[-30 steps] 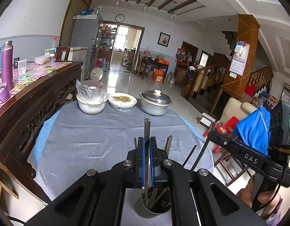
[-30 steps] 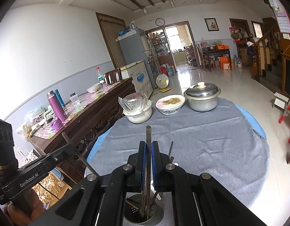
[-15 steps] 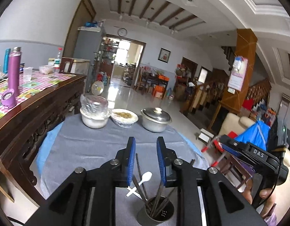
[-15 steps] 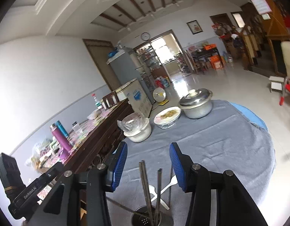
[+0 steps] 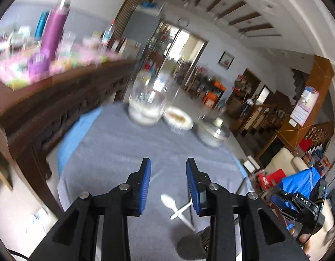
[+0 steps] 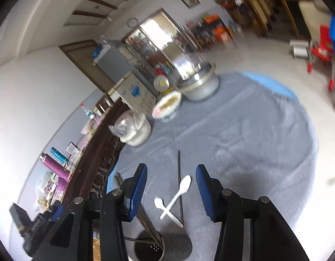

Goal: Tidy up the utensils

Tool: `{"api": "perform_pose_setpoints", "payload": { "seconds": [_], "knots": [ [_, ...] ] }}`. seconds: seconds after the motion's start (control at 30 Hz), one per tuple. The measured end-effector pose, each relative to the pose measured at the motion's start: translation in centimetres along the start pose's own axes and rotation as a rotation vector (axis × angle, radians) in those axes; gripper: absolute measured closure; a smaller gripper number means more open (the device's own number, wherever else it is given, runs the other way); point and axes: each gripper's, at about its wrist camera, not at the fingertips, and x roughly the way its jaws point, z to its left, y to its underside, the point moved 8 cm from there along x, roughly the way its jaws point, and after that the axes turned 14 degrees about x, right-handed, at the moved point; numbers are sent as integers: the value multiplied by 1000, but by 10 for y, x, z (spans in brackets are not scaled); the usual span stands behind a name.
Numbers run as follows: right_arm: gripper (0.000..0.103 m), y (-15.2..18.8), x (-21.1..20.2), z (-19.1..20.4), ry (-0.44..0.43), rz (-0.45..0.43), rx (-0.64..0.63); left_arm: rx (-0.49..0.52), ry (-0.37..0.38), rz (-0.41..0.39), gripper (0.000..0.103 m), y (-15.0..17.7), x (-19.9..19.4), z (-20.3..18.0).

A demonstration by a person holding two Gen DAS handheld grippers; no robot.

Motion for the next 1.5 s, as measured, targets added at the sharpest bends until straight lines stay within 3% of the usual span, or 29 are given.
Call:
{"api": "perform_pose_setpoints", "payload": {
  "seconds": [0.2,0.33,0.7,0.97,1.13,1.2,1.23,1.5],
  "knots": [
    [54,17,66,-41,-8,221,116,-149,88,239,69,59,68,22],
    [60,32,112,-58,-18,337,174,-189,135,328,69,84,99,17],
    [71,47,223,-61,78,477,175,-187,257,496,69,103,185,-10],
    [98,52,251,-64,132,487,137,-196,297,588,66,115,217,-30],
    [99,45,244,-63,129,419,89,-197,291,595,70,121,232,-38],
    [99,40,238,-63,119,394,88,-193,295,597,90,124,236,-41],
    [99,37,234,-64,115,379,91,-188,293,600,93,126,238,-43],
    [99,8,196,-87,153,240,70,-113,271,566,94,118,246,-47]
  ]
}}
